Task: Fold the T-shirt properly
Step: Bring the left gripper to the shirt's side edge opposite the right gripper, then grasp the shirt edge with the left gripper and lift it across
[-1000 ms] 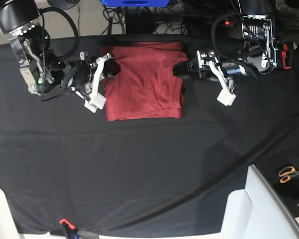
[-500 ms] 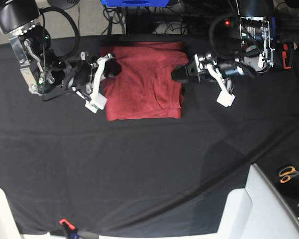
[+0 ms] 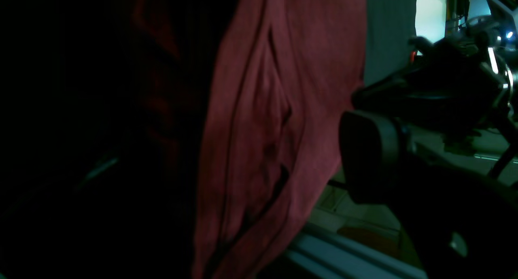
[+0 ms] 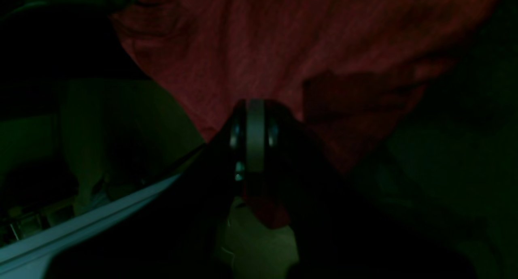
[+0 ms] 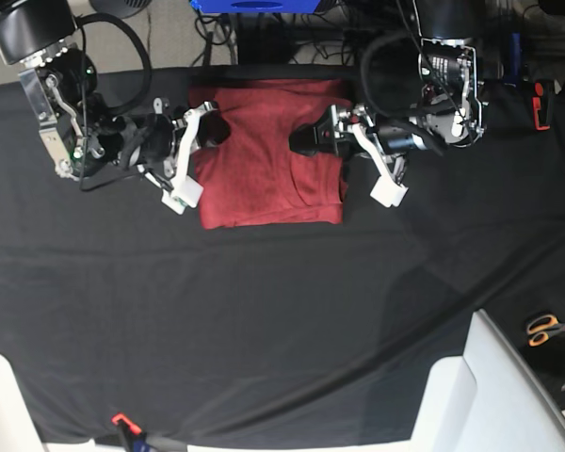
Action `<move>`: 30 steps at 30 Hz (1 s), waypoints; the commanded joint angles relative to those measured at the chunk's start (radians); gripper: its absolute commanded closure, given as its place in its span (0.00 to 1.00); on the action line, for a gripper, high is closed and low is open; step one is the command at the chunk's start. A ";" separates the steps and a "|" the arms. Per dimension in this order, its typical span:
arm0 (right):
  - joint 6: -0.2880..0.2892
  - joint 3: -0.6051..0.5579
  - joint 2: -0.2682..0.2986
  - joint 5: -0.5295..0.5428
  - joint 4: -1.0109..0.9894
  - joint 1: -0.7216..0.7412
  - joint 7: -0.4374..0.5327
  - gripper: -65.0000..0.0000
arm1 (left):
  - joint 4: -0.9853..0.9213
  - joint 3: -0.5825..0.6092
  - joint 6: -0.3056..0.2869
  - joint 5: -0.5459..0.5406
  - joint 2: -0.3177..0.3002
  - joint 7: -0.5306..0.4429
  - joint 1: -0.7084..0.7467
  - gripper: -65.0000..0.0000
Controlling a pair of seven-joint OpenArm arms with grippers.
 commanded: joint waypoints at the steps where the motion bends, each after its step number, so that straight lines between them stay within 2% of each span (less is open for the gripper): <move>1: 0.007 0.007 0.006 0.019 0.020 0.010 0.011 1.00 | -0.003 0.002 -0.009 -0.020 0.005 -0.006 -0.018 0.10; 5: 0.007 0.007 0.006 0.019 0.020 0.009 0.011 1.00 | -0.093 -0.004 -0.009 -0.018 0.005 -0.012 -0.047 0.10; 7: 0.007 0.007 0.006 0.019 0.020 0.009 0.011 1.00 | -0.131 0.002 -0.009 -0.018 0.005 -0.057 -0.053 0.11; 9: 0.007 0.007 0.006 0.019 0.020 0.009 0.011 1.00 | -0.158 0.002 -0.009 -0.018 0.006 -0.089 -0.053 0.21; 12: 0.007 0.007 0.006 0.019 0.022 0.010 0.011 1.00 | -0.165 0.002 -0.009 -0.018 0.006 -0.091 -0.053 0.52; 15: 0.009 0.007 0.006 0.019 0.032 0.013 0.011 1.00 | -0.165 0.002 -0.009 -0.018 0.005 -0.091 -0.055 0.97; 17: 0.009 0.007 0.006 0.019 0.084 0.010 0.011 1.00 | -0.165 0.009 -0.009 -0.018 0.005 -0.091 -0.059 1.00; 20: 0.004 0.024 0.011 0.019 0.216 0.001 0.012 1.00 | -0.167 0.094 -0.009 -0.018 0.002 -0.091 -0.074 1.00; 26: 0.000 0.238 0.005 0.013 0.325 -0.044 0.005 1.00 | -0.158 0.171 -0.009 -0.018 -0.001 -0.084 -0.114 1.00; 28: 0.000 0.314 0.011 0.011 0.319 -0.068 0.005 1.00 | -0.156 0.213 -0.009 -0.021 -0.027 -0.083 -0.133 1.00; 30: 0.001 0.363 0.012 0.011 0.302 -0.085 0.003 1.00 | -0.156 0.303 -0.009 -0.023 -0.056 -0.078 -0.165 1.00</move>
